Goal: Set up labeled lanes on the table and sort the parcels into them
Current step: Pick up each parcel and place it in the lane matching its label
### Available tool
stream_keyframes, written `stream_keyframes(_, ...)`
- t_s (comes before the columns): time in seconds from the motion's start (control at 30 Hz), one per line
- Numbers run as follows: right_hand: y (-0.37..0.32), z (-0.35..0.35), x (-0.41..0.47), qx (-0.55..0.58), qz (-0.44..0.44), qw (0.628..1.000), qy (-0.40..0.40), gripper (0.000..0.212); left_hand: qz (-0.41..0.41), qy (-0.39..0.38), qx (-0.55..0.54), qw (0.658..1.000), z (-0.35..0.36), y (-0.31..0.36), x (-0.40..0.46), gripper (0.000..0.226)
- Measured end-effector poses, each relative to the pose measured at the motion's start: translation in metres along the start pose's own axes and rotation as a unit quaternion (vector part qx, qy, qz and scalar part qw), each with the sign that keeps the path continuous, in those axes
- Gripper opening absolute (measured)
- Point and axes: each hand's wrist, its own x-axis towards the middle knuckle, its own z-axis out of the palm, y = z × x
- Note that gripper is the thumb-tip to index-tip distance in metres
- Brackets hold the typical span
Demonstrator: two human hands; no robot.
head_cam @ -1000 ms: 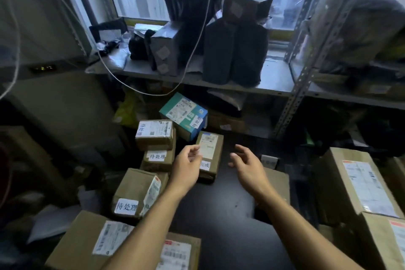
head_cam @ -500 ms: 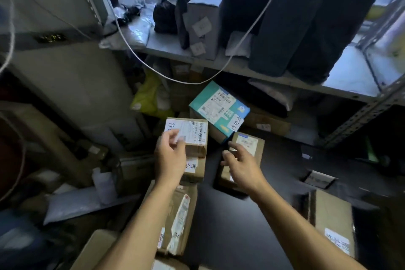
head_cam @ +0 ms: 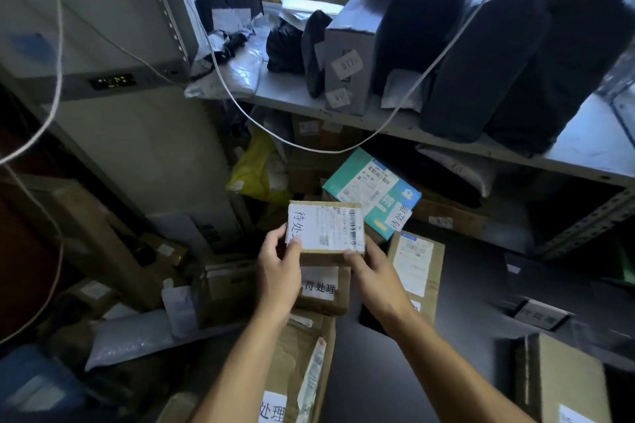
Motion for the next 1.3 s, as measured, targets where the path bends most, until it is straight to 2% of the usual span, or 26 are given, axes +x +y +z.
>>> stream_keyframes(0.13, -0.015, -0.023, -0.028, 0.101, -0.004, 0.994, 0.049, 0.028, -0.037, -0.023, -0.104, 0.994, 0.006, 0.027, -0.045, 0.007)
stream_keyframes(0.2, -0.018, -0.041, -0.047, 0.141, 0.013, 0.988, 0.063, 0.032, -0.046, -0.039, -0.126, 0.99, 0.015, 0.036, -0.075, 0.008)
stream_keyframes(0.27, -0.018, -0.063, -0.069, 0.156, 0.015, 0.985, 0.077, 0.031, -0.047, -0.068, -0.149, 0.985, 0.025, 0.043, -0.109, 0.026)
stream_keyframes(0.37, -0.012, -0.1, -0.107, 0.172, 0.014, 0.979, 0.11, 0.029, -0.07, -0.14, -0.177, 0.972, 0.039, 0.047, -0.158, 0.073)
stream_keyframes(0.43, -0.005, -0.123, -0.138, 0.166, 0.012, 0.978, 0.129, 0.028, -0.091, -0.204, -0.173, 0.959, 0.044, 0.044, -0.186, 0.088)
stream_keyframes(0.57, 0.015, -0.17, -0.202, 0.141, 0.026, 0.979, 0.147, 0.032, -0.135, -0.33, -0.138, 0.924, 0.056, 0.039, -0.236, 0.058)
stream_keyframes(0.67, 0.032, -0.196, -0.249, 0.158, 0.033, 0.974, 0.161, 0.03, -0.148, -0.377, -0.111, 0.908, 0.063, 0.031, -0.275, 0.069)
stream_keyframes(0.73, 0.043, -0.204, -0.279, 0.183, 0.015, 0.967, 0.179, 0.039, -0.156, -0.361, -0.133, 0.91, 0.067, 0.024, -0.301, 0.077)
stream_keyframes(0.87, 0.065, -0.204, -0.333, 0.191, 0.03, 0.96, 0.201, 0.08, -0.157, -0.296, -0.16, 0.929, 0.075, 0.013, -0.361, 0.052)
stream_keyframes(0.9, 0.072, -0.202, -0.344, 0.186, 0.031, 0.962, 0.196, 0.076, -0.152, -0.279, -0.164, 0.934, 0.077, 0.011, -0.374, 0.046)
stream_keyframes(0.97, 0.083, -0.2, -0.365, 0.192, 0.017, 0.966, 0.169, 0.049, -0.146, -0.254, -0.177, 0.94, 0.083, 0.01, -0.4, 0.04)
stream_keyframes(1.0, 0.086, -0.199, -0.374, 0.191, 0.009, 0.969, 0.155, 0.042, -0.145, -0.248, -0.184, 0.94, 0.086, 0.01, -0.411, 0.04)
stream_keyframes(1.17, 0.092, -0.203, -0.402, 0.158, 0.003, 0.977, 0.142, 0.043, -0.159, -0.249, -0.188, 0.937, 0.097, 0.007, -0.449, 0.036)
stream_keyframes(1.3, 0.11, -0.216, -0.405, 0.176, 0.034, 0.964, 0.195, 0.042, -0.154, -0.259, -0.12, 0.946, 0.103, -0.001, -0.461, 0.027)
